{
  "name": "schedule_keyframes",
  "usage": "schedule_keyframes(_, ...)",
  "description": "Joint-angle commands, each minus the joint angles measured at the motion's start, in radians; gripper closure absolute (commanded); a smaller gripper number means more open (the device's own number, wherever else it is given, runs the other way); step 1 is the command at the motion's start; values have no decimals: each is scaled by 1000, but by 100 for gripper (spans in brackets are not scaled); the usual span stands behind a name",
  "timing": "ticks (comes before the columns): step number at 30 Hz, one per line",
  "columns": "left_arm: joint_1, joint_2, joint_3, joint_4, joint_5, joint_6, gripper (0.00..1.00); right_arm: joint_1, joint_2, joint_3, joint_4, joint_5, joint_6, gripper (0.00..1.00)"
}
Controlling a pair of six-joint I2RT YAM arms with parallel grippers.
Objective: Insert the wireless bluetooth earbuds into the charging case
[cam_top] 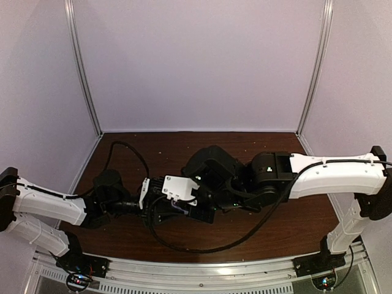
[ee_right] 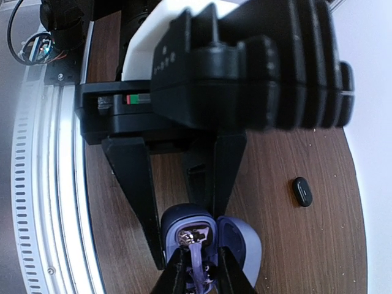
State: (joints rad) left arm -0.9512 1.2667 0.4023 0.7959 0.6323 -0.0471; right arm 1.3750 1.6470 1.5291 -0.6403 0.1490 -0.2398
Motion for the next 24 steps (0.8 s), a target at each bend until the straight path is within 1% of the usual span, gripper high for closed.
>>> schedule_keyframes(1,-6,-6,5,90,14,-10,100,7,-6,13,17,22,3,78)
schedule_keyframes(5,-6,-13,-6,109,12,-18,100,7,-22,4,28,20,9,71)
schedule_keyframes(13,-5,-26,-22,134,9,-28,100,6,-108,-52,91,7,25,64)
schedule_keyframes(19,-5,-32,-26,146,11,-30,100,-13,-186,-124,151,-30,45,64)
schedule_keyframes(22,-6,-35,-24,147,19,-27,100,-28,-228,-174,187,-80,43,66)
schedule_keyframes(24,-6,-33,-21,145,28,-24,100,-45,-244,-196,197,-126,39,69)
